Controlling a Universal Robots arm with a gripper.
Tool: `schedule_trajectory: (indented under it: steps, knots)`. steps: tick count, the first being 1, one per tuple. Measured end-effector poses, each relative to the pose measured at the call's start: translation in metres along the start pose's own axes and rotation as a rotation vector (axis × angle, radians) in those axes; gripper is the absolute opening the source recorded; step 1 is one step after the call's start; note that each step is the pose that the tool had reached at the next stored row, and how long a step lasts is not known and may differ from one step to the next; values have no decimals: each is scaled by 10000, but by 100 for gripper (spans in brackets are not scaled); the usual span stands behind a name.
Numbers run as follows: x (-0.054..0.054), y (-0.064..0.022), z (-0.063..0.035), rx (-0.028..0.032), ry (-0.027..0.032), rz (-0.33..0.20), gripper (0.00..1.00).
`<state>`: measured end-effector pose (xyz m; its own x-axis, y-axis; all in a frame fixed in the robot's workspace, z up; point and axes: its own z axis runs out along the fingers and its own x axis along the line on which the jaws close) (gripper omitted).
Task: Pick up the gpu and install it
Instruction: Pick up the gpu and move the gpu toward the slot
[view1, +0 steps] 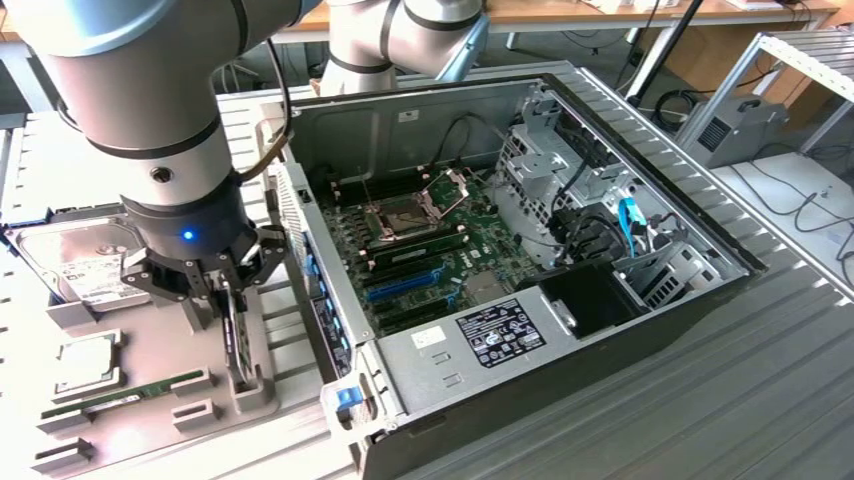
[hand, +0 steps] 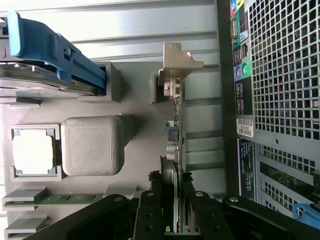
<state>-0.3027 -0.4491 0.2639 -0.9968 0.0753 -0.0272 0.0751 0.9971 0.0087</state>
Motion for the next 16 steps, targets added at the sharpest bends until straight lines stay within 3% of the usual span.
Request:
schedule_trajectory:
  steps: [16]
  knots:
    - [-1,0,-43,0,0,0,26]
